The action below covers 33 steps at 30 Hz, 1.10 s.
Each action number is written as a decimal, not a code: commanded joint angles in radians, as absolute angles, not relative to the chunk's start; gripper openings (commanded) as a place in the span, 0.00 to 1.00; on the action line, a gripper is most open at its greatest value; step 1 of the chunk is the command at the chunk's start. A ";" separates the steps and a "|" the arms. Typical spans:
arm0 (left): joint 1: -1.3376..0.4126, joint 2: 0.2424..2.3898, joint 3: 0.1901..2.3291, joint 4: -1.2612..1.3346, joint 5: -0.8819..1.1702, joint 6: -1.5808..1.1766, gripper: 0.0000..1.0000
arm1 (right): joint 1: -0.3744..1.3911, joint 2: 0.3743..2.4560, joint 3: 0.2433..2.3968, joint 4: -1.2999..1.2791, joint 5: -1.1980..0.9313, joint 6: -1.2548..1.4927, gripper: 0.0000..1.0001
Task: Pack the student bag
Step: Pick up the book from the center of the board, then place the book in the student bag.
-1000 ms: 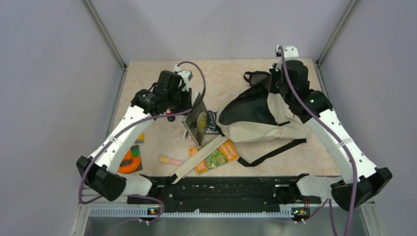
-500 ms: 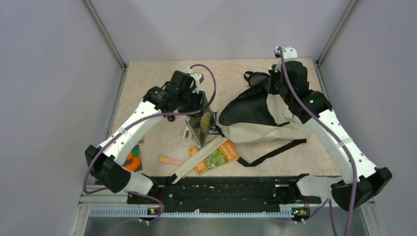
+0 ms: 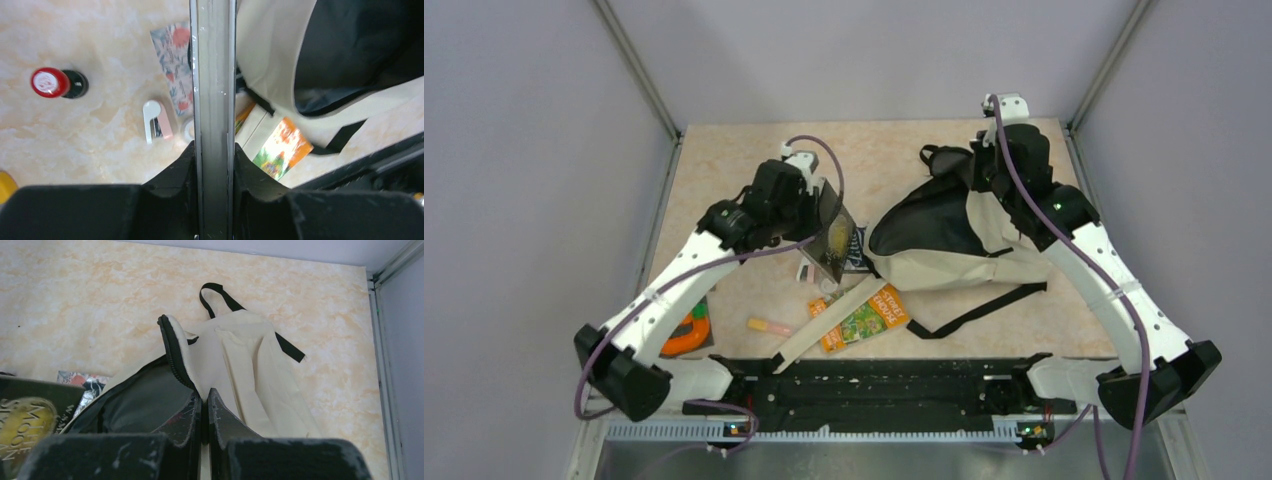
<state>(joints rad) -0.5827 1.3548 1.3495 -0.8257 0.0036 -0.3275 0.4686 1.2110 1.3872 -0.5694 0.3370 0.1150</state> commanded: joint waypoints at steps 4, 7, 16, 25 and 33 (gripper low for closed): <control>-0.581 1.003 1.231 -0.305 -0.083 -0.599 0.00 | 0.465 1.154 1.397 -0.488 0.324 0.130 0.00; -0.584 0.985 1.130 -0.111 0.008 -0.787 0.00 | 0.465 1.151 1.389 -0.480 0.321 0.138 0.00; -0.735 1.144 0.958 0.353 0.035 -1.100 0.00 | 0.465 1.157 1.398 -0.469 0.306 0.157 0.00; -0.825 1.223 0.821 0.506 -0.187 -1.209 0.00 | 0.465 1.152 1.401 -0.461 0.288 0.169 0.00; -0.841 1.401 0.851 0.661 -0.224 -1.323 0.00 | 0.466 1.158 1.400 -0.445 0.258 0.184 0.00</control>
<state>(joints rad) -0.8253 1.3319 0.7589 0.3611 -0.2005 -1.2282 0.4686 1.1927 1.3685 -0.5613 0.2821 0.1616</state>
